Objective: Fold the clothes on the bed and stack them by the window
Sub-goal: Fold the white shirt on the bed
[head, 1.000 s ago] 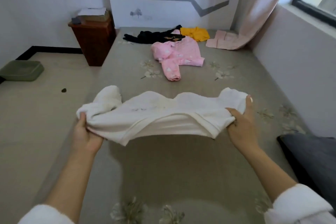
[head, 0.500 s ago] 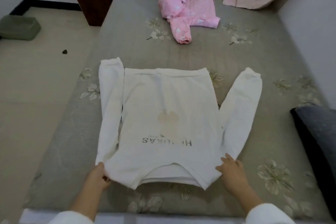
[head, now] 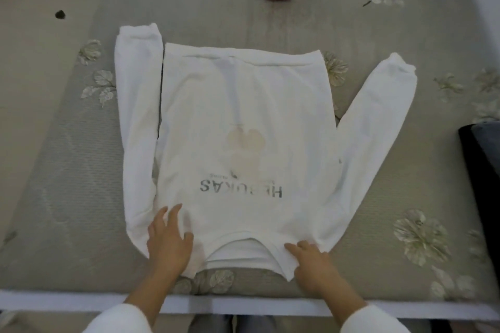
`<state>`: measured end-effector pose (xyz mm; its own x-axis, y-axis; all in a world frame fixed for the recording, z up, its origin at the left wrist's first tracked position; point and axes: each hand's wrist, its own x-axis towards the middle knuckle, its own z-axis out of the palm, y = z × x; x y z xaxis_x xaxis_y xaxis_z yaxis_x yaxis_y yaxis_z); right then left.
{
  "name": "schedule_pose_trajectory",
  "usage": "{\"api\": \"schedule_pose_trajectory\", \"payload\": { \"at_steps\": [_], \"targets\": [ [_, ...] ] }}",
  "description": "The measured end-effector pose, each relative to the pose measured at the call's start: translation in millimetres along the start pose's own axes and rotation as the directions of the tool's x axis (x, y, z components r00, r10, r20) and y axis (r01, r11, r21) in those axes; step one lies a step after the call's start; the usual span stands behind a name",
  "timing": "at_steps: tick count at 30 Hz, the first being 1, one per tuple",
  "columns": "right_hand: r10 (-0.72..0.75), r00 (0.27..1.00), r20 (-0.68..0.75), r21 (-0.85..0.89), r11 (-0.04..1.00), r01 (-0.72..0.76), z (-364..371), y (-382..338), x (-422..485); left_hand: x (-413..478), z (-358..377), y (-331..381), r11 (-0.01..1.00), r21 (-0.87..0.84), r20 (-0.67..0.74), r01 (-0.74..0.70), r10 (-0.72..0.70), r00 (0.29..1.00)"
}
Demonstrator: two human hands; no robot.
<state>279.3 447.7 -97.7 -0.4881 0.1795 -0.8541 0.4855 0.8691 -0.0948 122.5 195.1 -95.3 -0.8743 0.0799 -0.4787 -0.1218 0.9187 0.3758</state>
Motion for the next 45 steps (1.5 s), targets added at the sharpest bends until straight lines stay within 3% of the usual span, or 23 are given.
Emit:
{"api": "schedule_pose_trajectory", "payload": {
  "at_steps": [3,6,9,11,15,18,21,24,28,31,35,37,39,41,43,45],
  "targets": [
    [0.014,0.999,-0.030,0.095,0.995,-0.011,-3.5,0.1,10.8,4.6,20.3,17.8,0.962,0.173,0.217,-0.209,0.170,0.961],
    [0.063,0.969,-0.239,0.320,0.947,0.017,-32.5,15.1,23.8,19.2,33.5,46.9,0.921,0.207,0.259,-0.331,0.274,0.926],
    [0.239,0.870,-0.432,0.516,0.856,0.020,-72.3,47.0,38.1,35.0,50.4,85.1,0.863,0.220,0.280,-0.455,0.391,0.877],
    [0.371,0.796,-0.479,0.624,0.782,0.010,-92.8,76.4,47.5,39.4,69.4,110.0,0.805,0.239,0.279,-0.543,0.479,0.832],
    [0.588,0.698,-0.408,0.795,0.604,-0.044,-110.8,144.1,68.0,33.2,124.0,151.9,0.739,0.188,0.277,-0.646,0.592,0.757],
    [0.657,0.696,-0.289,0.888,0.455,-0.061,-115.9,185.8,86.9,22.7,166.8,183.3,0.707,0.133,0.270,-0.694,0.648,0.712],
    [0.639,0.735,-0.226,0.928,0.371,-0.038,-123.9,216.0,111.0,14.3,200.3,204.3,0.751,0.154,0.264,-0.642,0.595,0.759],
    [0.635,0.747,-0.198,0.974,0.211,0.079,-139.4,234.4,134.9,9.4,216.3,208.6,0.751,0.264,0.212,-0.605,0.567,0.796],
    [0.684,0.700,-0.204,0.955,-0.017,0.295,-167.3,240.4,157.6,7.8,222.1,208.2,0.728,0.325,0.200,-0.604,0.571,0.796],
    [0.689,0.709,-0.147,0.886,-0.227,0.404,-183.1,242.9,162.6,9.6,225.1,208.0,0.736,0.353,0.169,-0.578,0.557,0.813],
    [0.791,0.609,-0.059,0.823,-0.306,0.478,-163.6,278.3,132.7,8.3,228.6,207.1,0.755,0.344,0.161,-0.558,0.538,0.827],
    [0.781,0.623,0.041,0.805,-0.396,0.442,-130.7,299.9,110.8,6.8,229.0,208.3,0.769,0.335,0.149,-0.544,0.527,0.837],
    [0.689,0.717,0.104,0.761,-0.519,0.389,-98.8,314.5,92.6,5.0,229.2,214.1,0.785,0.320,0.150,-0.531,0.511,0.846],
    [0.579,0.813,0.060,0.716,-0.592,0.369,-78.3,318.8,80.9,3.0,232.7,226.4,0.814,0.284,0.127,-0.506,0.492,0.861],
    [0.484,0.875,-0.020,0.689,-0.627,0.362,-70.3,316.6,76.0,-4.3,242.2,244.2,0.782,0.256,0.132,-0.568,0.554,0.822],
    [0.424,0.901,-0.089,0.701,-0.616,0.360,-74.8,315.2,75.1,-16.2,260.1,258.3,0.686,0.272,0.196,-0.675,0.647,0.737]
  ]
}}
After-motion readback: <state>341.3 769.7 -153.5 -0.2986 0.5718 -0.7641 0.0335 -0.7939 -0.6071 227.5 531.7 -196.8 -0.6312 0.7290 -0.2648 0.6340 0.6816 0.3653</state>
